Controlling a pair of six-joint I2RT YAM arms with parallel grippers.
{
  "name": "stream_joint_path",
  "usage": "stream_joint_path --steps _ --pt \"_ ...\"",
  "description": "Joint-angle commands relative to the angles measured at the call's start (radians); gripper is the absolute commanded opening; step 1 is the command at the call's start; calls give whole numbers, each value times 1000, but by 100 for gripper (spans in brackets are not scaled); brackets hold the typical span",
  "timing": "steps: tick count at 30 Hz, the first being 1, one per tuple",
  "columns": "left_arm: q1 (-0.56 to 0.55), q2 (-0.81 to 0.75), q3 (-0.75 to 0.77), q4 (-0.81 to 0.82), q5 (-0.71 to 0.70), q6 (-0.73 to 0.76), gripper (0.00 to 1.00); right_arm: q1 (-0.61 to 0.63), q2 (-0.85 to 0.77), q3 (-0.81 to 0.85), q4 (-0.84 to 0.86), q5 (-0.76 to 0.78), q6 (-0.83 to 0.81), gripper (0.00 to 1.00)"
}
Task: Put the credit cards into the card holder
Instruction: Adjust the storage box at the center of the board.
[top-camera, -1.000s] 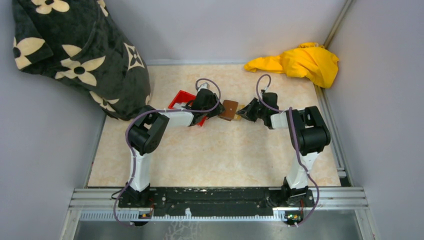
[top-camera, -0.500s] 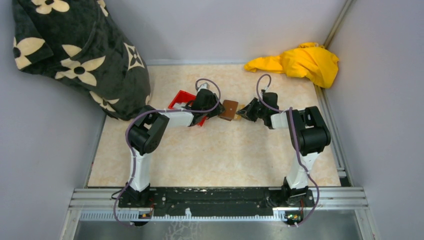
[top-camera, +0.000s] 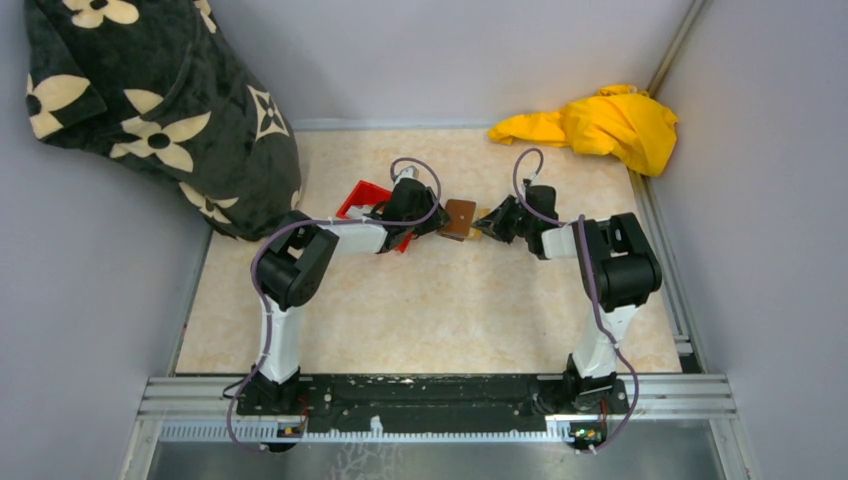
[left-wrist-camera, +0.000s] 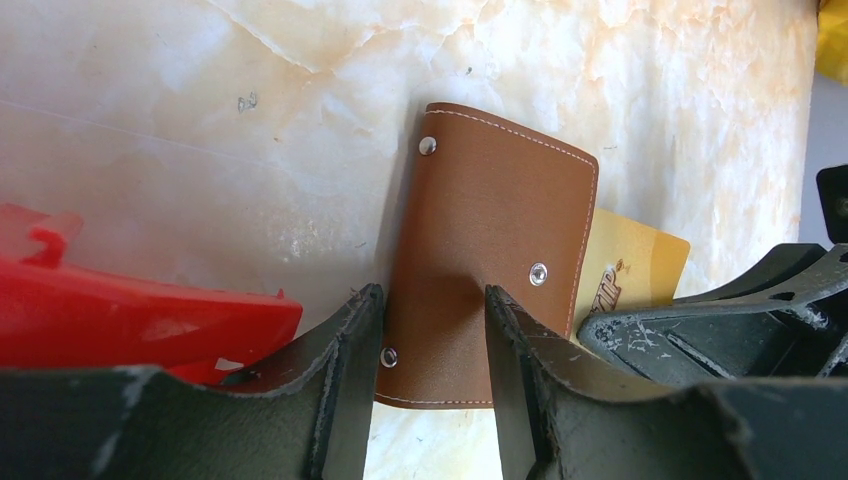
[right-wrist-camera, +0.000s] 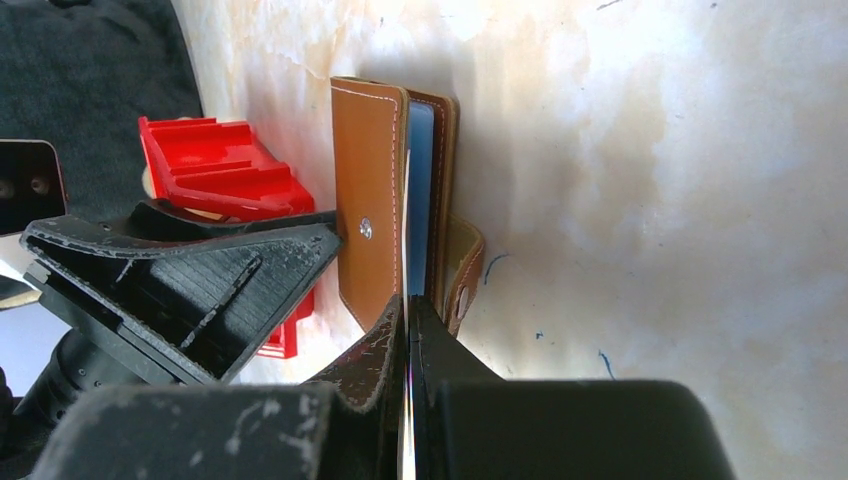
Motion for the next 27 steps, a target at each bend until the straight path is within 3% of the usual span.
stream_joint_path --steps 1,27 --pt "1 42 -45 -105 28 -1 50 -8 -60 -8 80 -22 8 0" --pt "-12 62 -62 24 177 18 49 -16 -69 -7 122 -53 -10 0"
